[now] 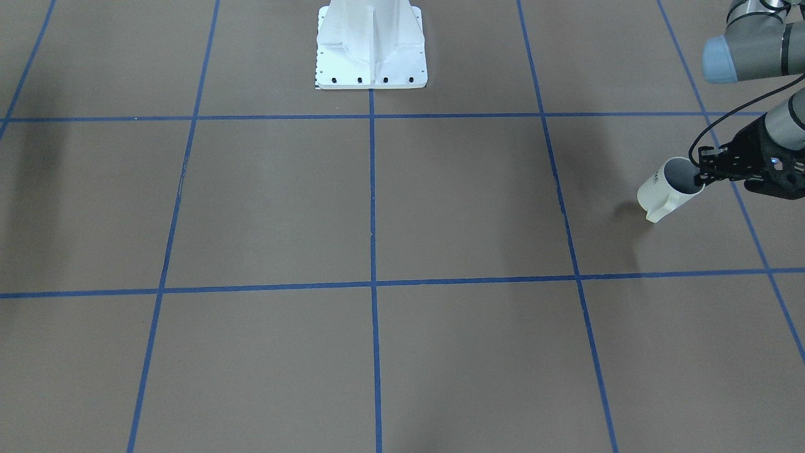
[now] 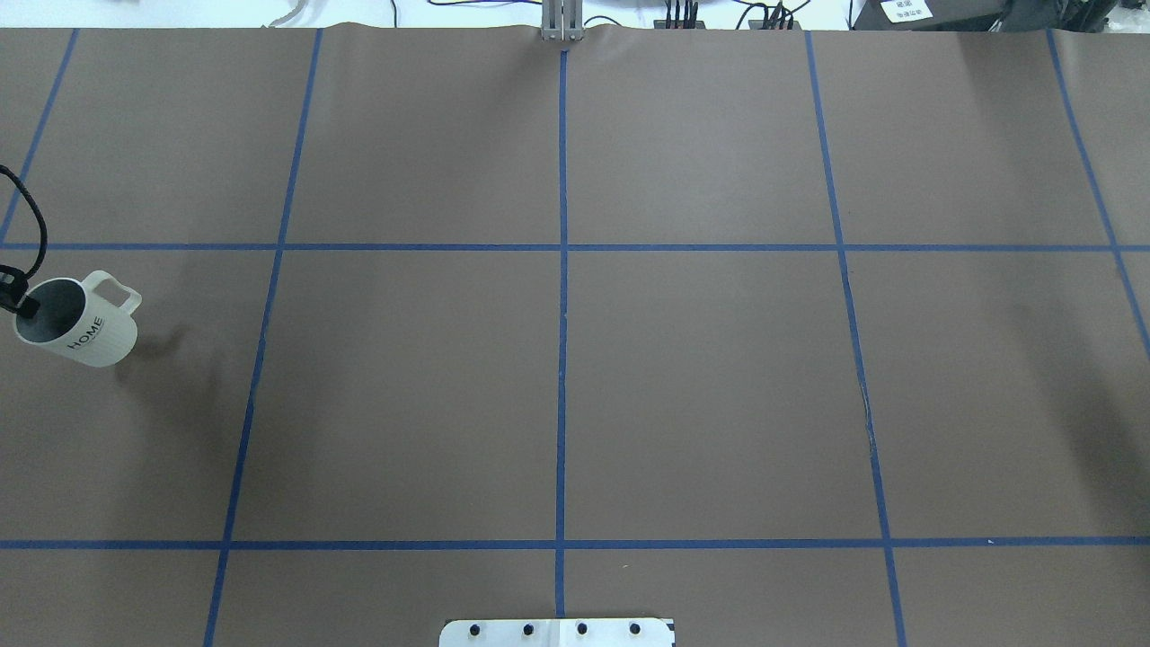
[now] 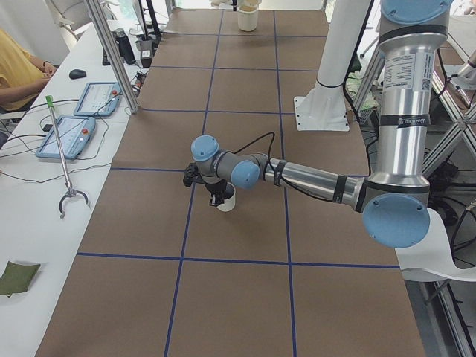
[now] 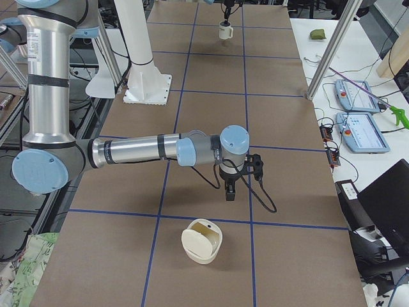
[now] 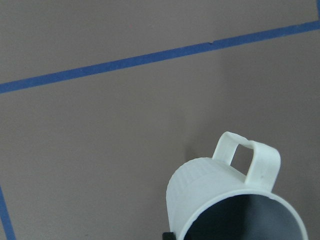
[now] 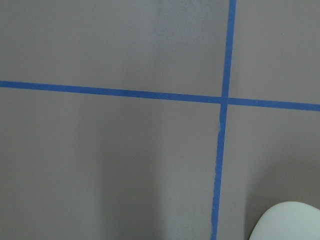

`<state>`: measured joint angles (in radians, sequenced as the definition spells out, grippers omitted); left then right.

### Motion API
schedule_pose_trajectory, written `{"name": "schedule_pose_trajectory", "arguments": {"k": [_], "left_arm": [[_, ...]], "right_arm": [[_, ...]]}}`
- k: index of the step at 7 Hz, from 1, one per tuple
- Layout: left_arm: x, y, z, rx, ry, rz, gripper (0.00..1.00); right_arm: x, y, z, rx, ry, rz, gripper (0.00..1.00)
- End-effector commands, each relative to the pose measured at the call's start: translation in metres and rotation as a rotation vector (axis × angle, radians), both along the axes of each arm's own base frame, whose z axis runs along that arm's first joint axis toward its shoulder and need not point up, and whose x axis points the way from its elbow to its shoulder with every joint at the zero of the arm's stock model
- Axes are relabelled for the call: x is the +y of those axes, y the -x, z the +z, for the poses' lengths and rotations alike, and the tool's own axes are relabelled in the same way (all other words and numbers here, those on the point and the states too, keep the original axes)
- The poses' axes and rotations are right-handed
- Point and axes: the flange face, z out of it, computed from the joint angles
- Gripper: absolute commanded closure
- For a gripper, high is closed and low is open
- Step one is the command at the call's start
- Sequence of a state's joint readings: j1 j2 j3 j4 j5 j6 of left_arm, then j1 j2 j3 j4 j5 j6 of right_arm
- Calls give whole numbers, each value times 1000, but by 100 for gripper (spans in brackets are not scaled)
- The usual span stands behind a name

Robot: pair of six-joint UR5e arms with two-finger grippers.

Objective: Left arm hands cup to right arm to dump lemon

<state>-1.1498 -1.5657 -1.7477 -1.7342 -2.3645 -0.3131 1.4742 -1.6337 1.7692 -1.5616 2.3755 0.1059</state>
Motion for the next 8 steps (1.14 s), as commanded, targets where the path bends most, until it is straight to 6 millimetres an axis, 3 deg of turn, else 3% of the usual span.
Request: {"name": "schedule_pose_trajectory", "arguments": {"k": [1,3,5,6,7,8], "left_arm": [[1,-6,2,-2,3,11,100],[-2,-9,5,-4,6,16,100],[-2,-9,5,-4,5,17,92],[-2,-9,5,-4,5,17,82],[-2,-9,4,-3,4,17,49],[-3,-9,3,-1,1,17,27]], "right_arm": [[0,0,1,0,2,0,0],[0,0,1,0,2,0,0],[0,0,1,0,2,0,0],[0,0,0,-1,0,0,0],[0,0,0,-1,-1,0,0],[0,0,-1,-1,-3,0,0]]}}
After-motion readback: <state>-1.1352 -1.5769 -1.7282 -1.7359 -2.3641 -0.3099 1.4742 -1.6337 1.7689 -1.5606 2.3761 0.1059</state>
